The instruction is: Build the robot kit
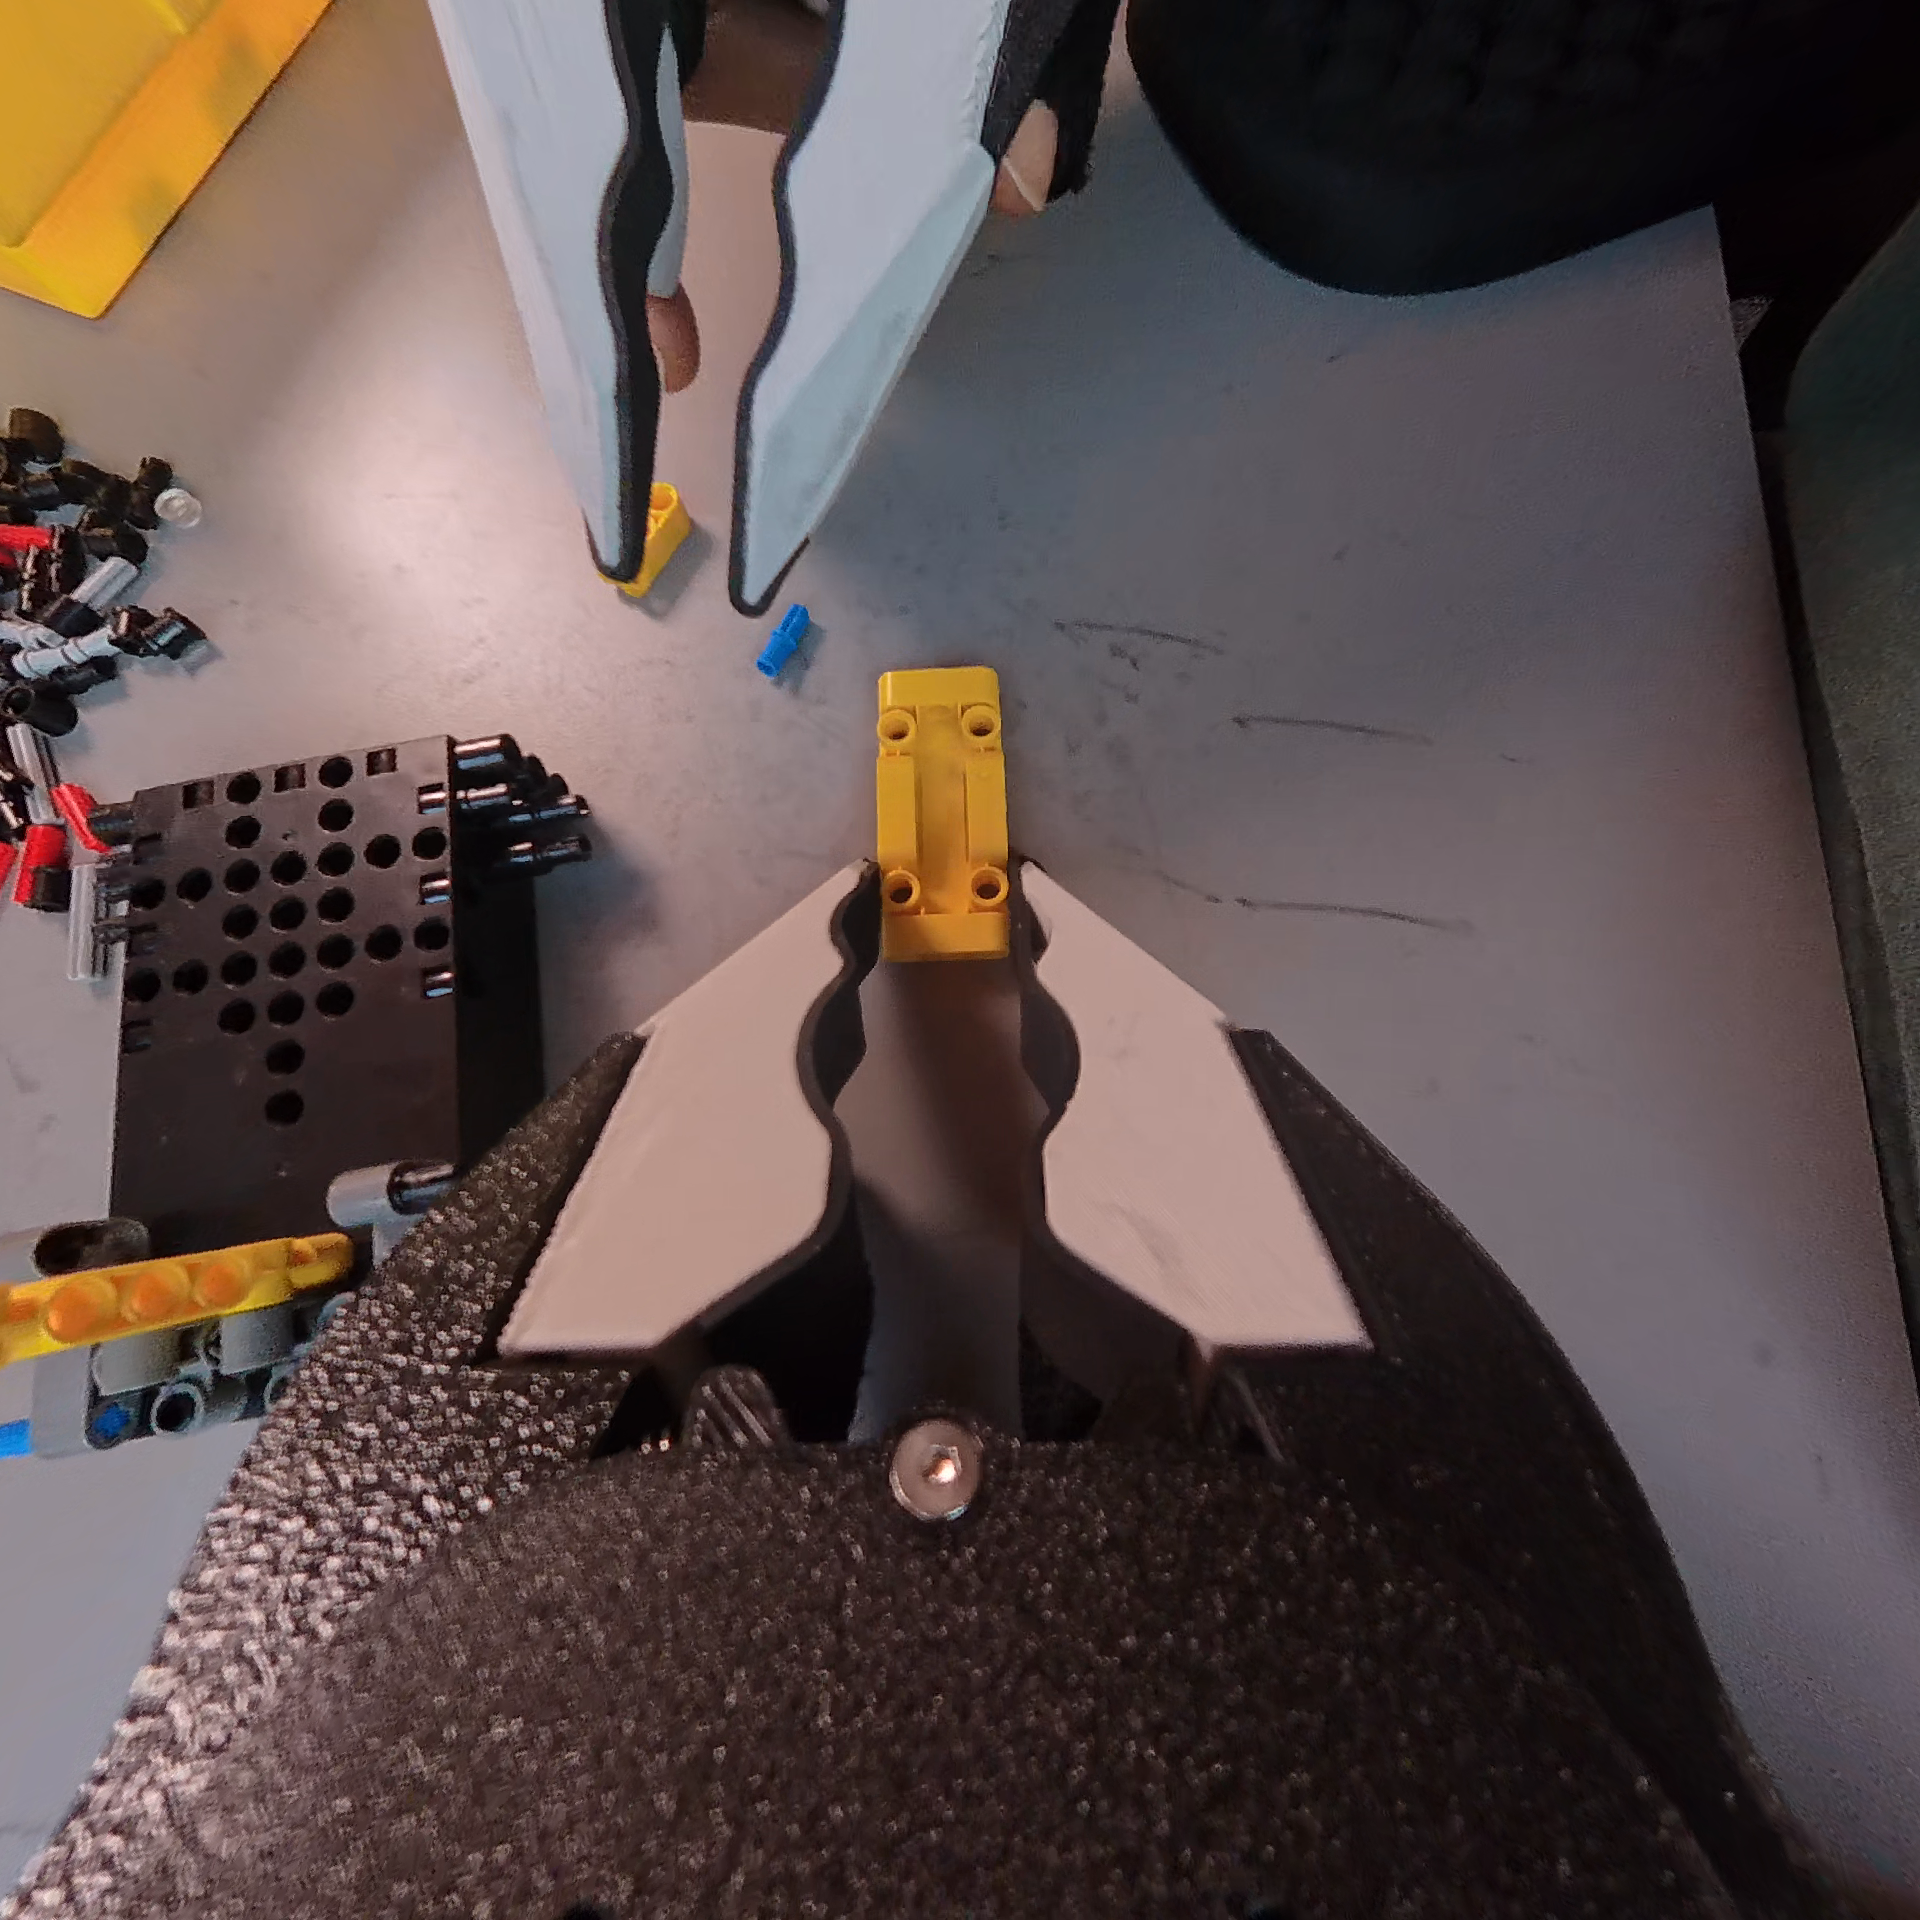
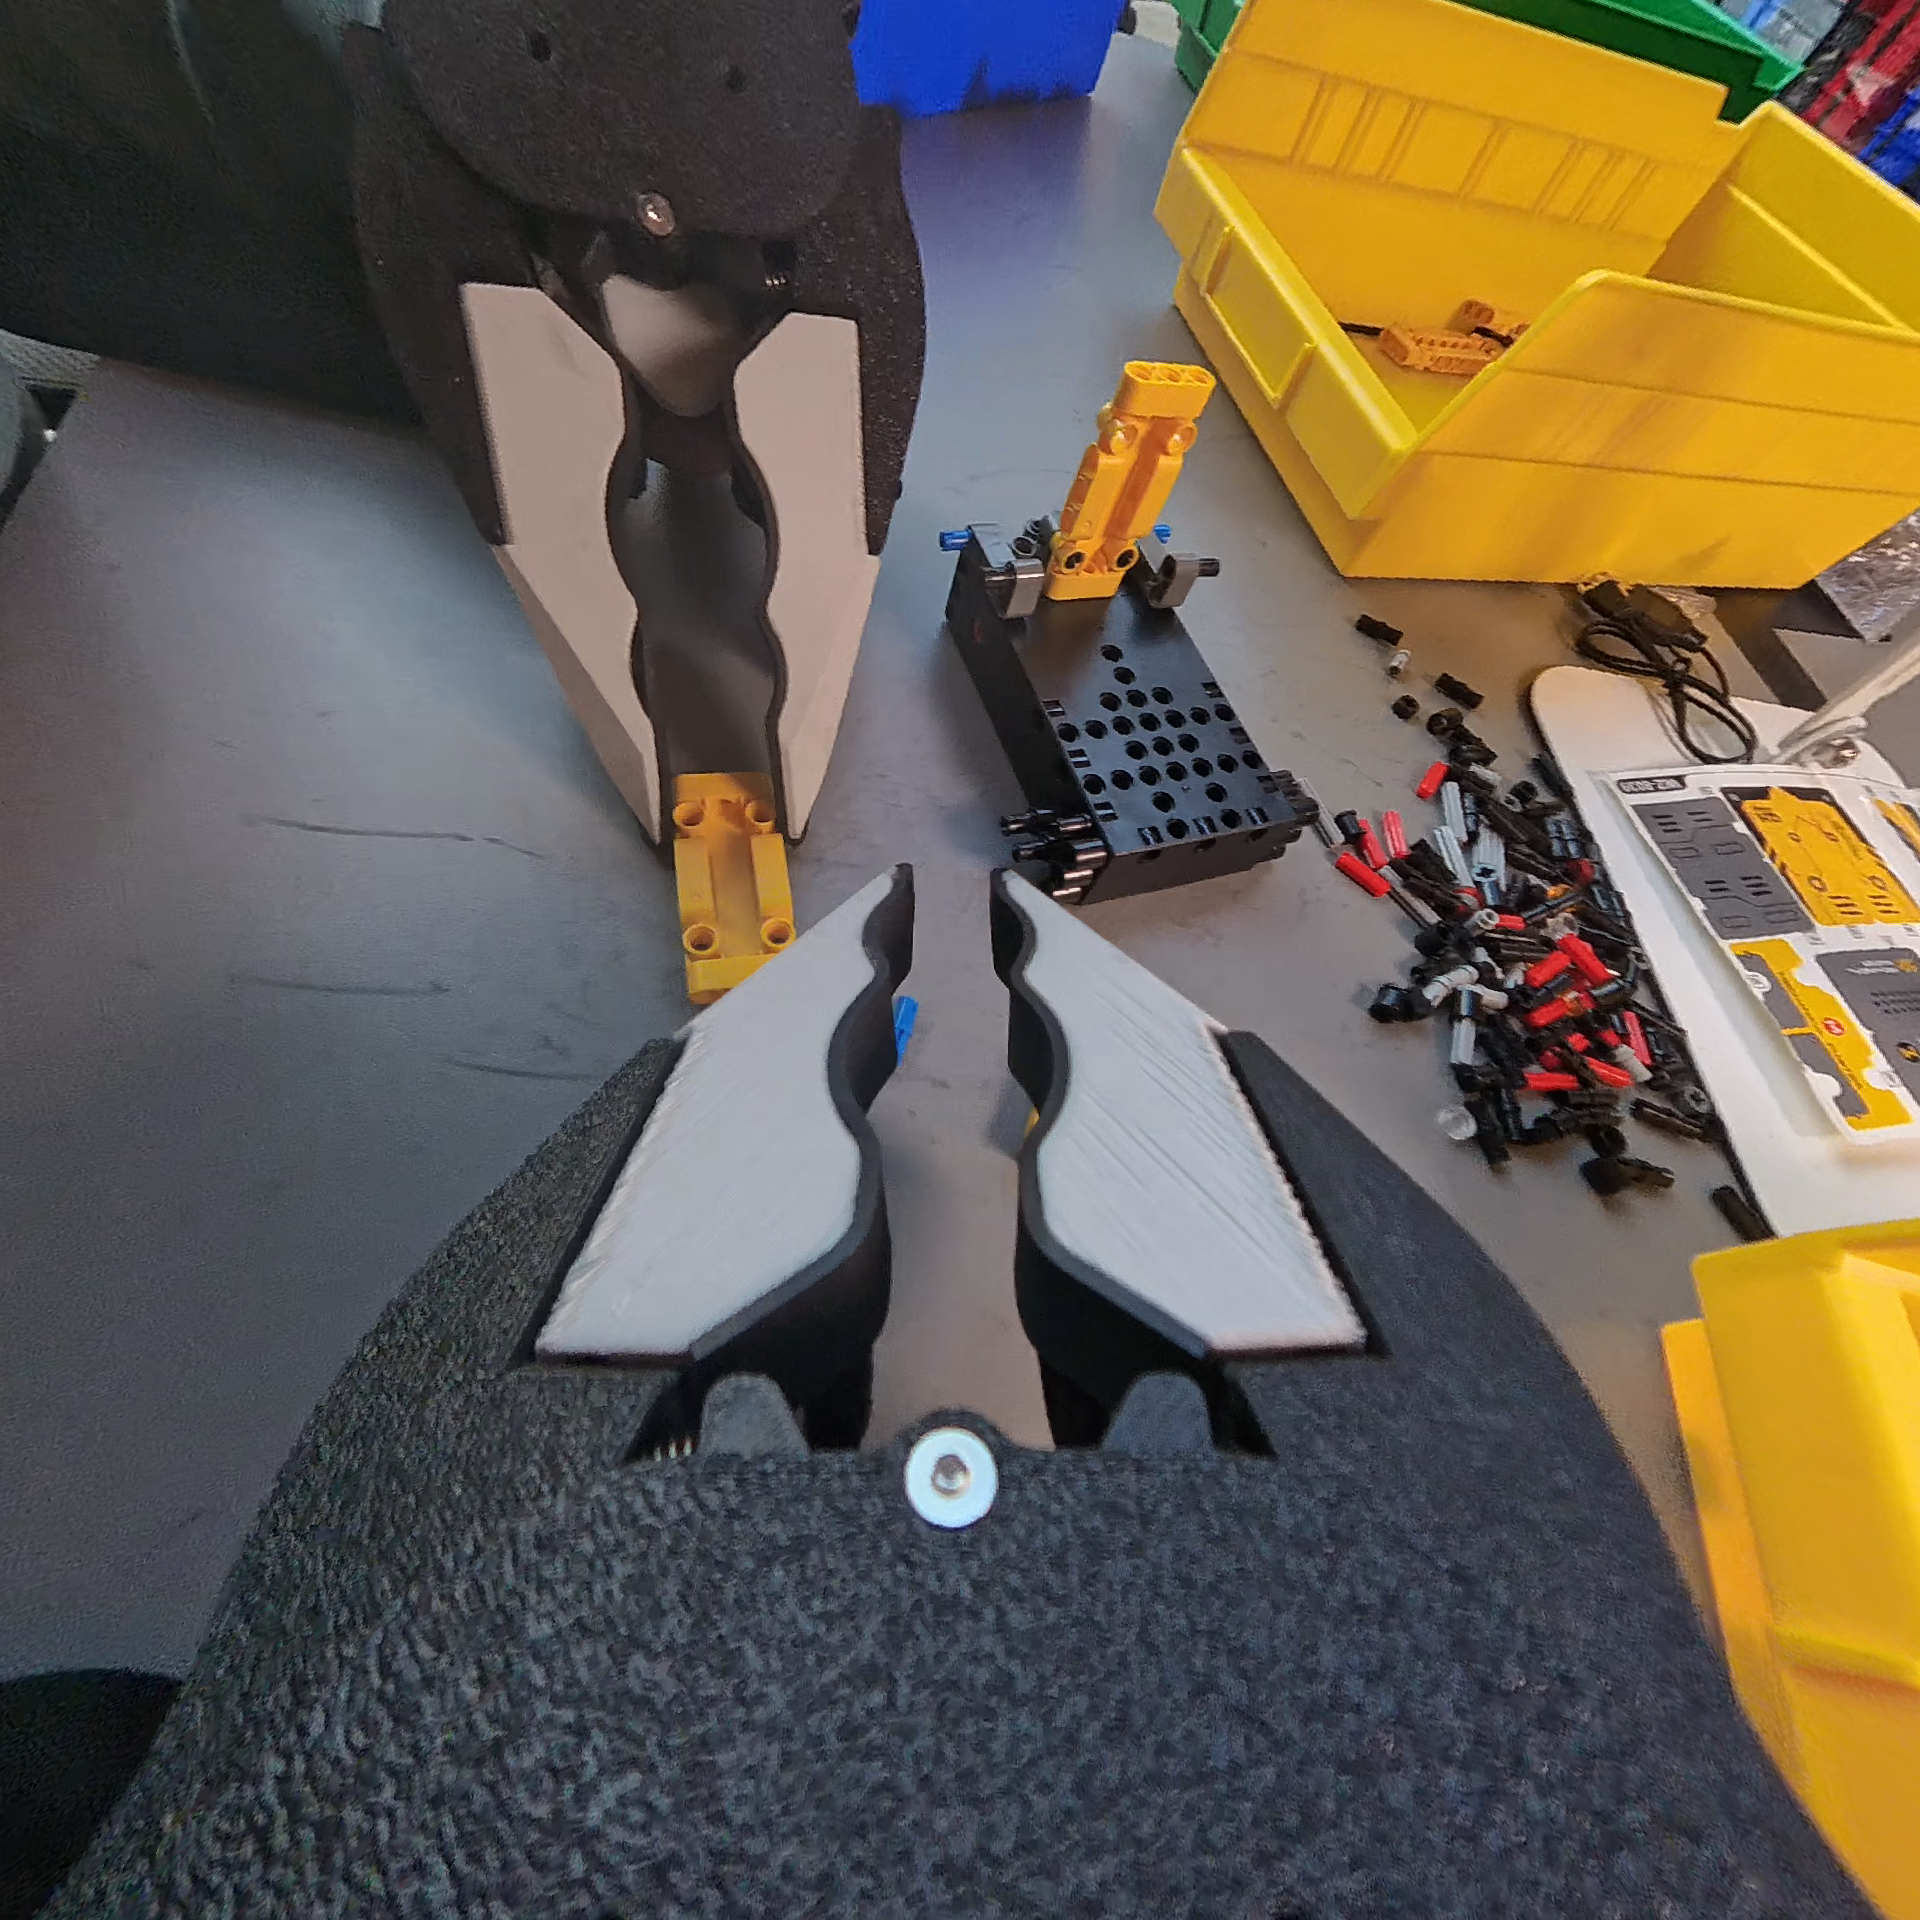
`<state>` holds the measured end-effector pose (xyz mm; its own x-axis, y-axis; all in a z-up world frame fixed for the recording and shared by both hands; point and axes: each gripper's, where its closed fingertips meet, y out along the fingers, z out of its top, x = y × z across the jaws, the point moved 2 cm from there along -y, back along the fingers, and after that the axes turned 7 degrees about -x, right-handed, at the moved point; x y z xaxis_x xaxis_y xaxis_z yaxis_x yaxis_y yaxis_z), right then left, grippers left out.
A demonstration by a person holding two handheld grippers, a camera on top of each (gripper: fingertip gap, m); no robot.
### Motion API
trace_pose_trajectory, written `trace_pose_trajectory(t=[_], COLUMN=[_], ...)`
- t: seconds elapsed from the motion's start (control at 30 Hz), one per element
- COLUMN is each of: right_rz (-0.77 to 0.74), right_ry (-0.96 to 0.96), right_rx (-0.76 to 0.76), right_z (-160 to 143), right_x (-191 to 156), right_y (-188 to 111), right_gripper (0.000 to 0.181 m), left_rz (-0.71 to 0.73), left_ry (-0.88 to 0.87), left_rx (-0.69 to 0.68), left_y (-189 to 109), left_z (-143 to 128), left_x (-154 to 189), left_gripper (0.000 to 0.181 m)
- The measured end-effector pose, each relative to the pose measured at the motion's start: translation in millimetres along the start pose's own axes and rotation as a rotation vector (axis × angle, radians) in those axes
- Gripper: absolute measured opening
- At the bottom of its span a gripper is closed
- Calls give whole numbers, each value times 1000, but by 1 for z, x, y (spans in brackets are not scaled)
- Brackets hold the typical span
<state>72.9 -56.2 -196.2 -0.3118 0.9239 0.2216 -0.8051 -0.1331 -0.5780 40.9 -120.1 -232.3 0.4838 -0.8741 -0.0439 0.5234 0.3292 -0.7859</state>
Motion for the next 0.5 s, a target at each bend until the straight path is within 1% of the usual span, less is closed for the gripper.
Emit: trace_pose_trajectory(t=[0.07,0.13,0.17,0.2,0.27,0.4,0.5], right_rz=[-6,-5,11,33,83,86,83], right_ry=[-9,-18,-5,15,40,24,20], right_rx=[-48,-134,-159,-170,-185,-242,-274], right_z=[-5,-18,-22,-24,-26,-31,-33], right_x=[1,3,3,2,-4,-8,-9], right_y=[2,3,1,-1,-4,0,6], right_gripper=[14,15,15,16,16,15,12], left_rz=[4,16,23,26,22,19,34], left_ry=[-3,-1,3,6,-4,-60,-101], left_rx=[0,1,5,13,50,150,183], left_y=[2,4,4,4,-1,-17,-24], left_z=[3,6,7,8,12,18,17], left_x=[-1,-2,-3,-3,-4,-10,-15], left_gripper=[24,24,27,33,39,39,39])
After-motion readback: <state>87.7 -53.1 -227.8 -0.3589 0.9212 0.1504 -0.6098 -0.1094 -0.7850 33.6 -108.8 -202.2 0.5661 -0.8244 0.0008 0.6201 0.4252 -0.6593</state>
